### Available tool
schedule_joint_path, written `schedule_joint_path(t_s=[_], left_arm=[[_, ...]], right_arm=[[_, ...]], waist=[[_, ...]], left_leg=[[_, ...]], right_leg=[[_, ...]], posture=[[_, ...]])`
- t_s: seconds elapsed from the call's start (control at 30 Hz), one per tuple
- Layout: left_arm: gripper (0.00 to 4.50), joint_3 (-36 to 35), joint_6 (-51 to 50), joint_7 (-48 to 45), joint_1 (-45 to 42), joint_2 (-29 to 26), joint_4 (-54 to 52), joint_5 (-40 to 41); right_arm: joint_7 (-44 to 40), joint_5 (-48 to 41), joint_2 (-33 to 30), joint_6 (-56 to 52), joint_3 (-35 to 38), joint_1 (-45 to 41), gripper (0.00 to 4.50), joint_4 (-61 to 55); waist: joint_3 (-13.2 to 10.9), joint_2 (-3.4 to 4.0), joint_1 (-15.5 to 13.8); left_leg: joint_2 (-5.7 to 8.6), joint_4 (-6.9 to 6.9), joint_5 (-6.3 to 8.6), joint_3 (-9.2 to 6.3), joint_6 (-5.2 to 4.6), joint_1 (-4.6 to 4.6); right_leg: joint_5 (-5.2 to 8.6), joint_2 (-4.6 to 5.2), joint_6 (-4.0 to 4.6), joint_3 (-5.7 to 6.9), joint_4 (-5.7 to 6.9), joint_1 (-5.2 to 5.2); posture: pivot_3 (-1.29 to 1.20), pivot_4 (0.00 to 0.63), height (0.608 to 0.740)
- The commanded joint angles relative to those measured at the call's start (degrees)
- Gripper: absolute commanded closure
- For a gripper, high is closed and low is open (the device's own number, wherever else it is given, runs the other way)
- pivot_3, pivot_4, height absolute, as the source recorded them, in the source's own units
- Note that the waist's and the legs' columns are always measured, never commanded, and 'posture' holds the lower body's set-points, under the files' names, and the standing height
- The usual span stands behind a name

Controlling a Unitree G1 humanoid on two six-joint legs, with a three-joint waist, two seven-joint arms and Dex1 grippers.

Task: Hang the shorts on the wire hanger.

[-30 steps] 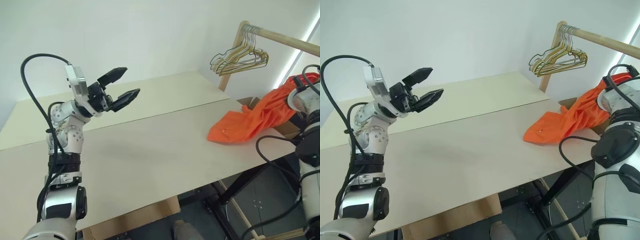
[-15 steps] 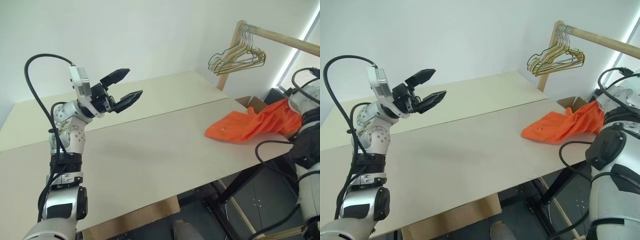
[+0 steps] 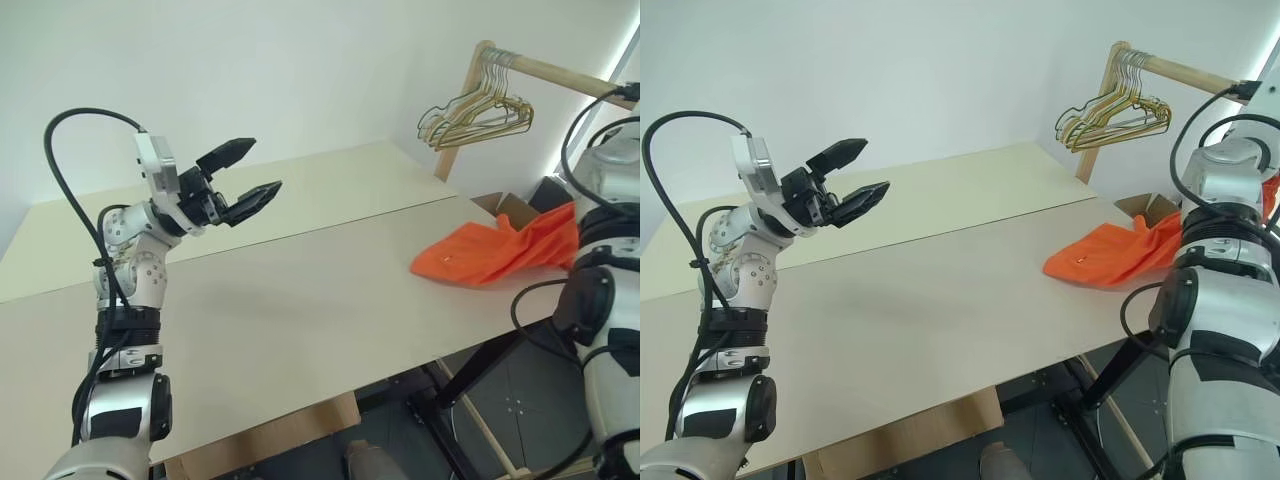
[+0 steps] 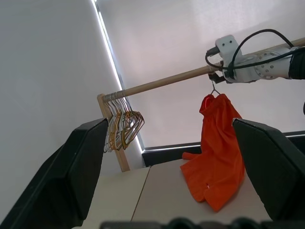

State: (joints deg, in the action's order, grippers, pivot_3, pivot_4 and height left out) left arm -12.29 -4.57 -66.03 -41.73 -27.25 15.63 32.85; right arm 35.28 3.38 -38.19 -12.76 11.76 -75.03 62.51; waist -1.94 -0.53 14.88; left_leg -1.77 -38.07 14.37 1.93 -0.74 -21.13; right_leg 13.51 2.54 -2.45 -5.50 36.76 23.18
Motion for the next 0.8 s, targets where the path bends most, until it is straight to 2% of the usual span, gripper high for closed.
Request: schedule_joint_path(t_s=[0.03,0.17,0.27,0.43,0.6,0.8], left_arm=[[0.0,-0.8,-0.3,0.0,0.8,-2.2,-2.8,0.2],[0.0,-1.3,-0.4,-0.2,3.8,-4.6,-4.5,-0.2],[0.0,-2.0,-0.7,0.9,7.2,-6.9,-6.7,-0.6],[0.0,-1.3,-5.0,3.7,15.1,-11.7,-11.0,-3.0],[0.0,-1.6,-5.9,6.7,22.7,-13.2,-15.7,-4.8],[0.0,-2.2,-8.6,10.6,28.7,-14.0,-19.7,-5.7]], right_arm=[[-4.9,4.0,2.0,8.1,-5.1,0.7,0.03,-5.6],[-16.0,4.2,5.0,9.2,-8.3,3.2,0.03,-8.8],[-28.4,3.6,6.4,9.1,-11.6,7.0,0.03,-14.1],[-52.6,-3.5,8.3,7.7,-14.9,19.3,0.03,-32.8],[-64.2,-5.0,8.4,5.5,-18.6,29.6,0.03,-45.3],[-72.7,-4.3,7.5,6.6,-22.1,36.7,0.03,-52.7]], waist=[[0.0,0.0,0.3],[0.0,0.0,0.3],[0.0,0.0,-0.1],[0.0,0.0,-2.0],[0.0,-0.02,-5.3],[0.0,-0.1,-9.7]], left_leg=[[-0.01,0.01,0.0,0.01,0.0,-0.01],[-0.04,0.05,0.0,-0.04,0.0,0.06],[0.01,0.04,0.0,-0.18,0.0,0.1],[0.0,0.05,0.01,-0.26,-0.01,0.04],[-0.04,0.05,0.06,-0.3,-0.05,-0.02],[-0.03,0.05,0.06,-0.22,-0.05,0.01]], right_leg=[[0.0,-0.02,0.0,-0.02,0.02,0.0],[0.0,-0.07,0.0,-0.04,0.09,-0.03],[-0.14,-0.08,0.2,0.0,0.06,-0.03],[-0.18,-0.04,0.21,0.06,-0.03,0.01],[-0.17,-0.01,0.21,0.15,-0.09,0.07],[-0.16,-0.01,0.23,0.2,-0.06,0.09]], posture=[[-0.11,0.0,0.74],[-0.09,0.0,0.74],[-0.08,0.0,0.74],[-0.03,0.0,0.74],[0.03,0.0,0.74],[0.09,0.0,0.74]])
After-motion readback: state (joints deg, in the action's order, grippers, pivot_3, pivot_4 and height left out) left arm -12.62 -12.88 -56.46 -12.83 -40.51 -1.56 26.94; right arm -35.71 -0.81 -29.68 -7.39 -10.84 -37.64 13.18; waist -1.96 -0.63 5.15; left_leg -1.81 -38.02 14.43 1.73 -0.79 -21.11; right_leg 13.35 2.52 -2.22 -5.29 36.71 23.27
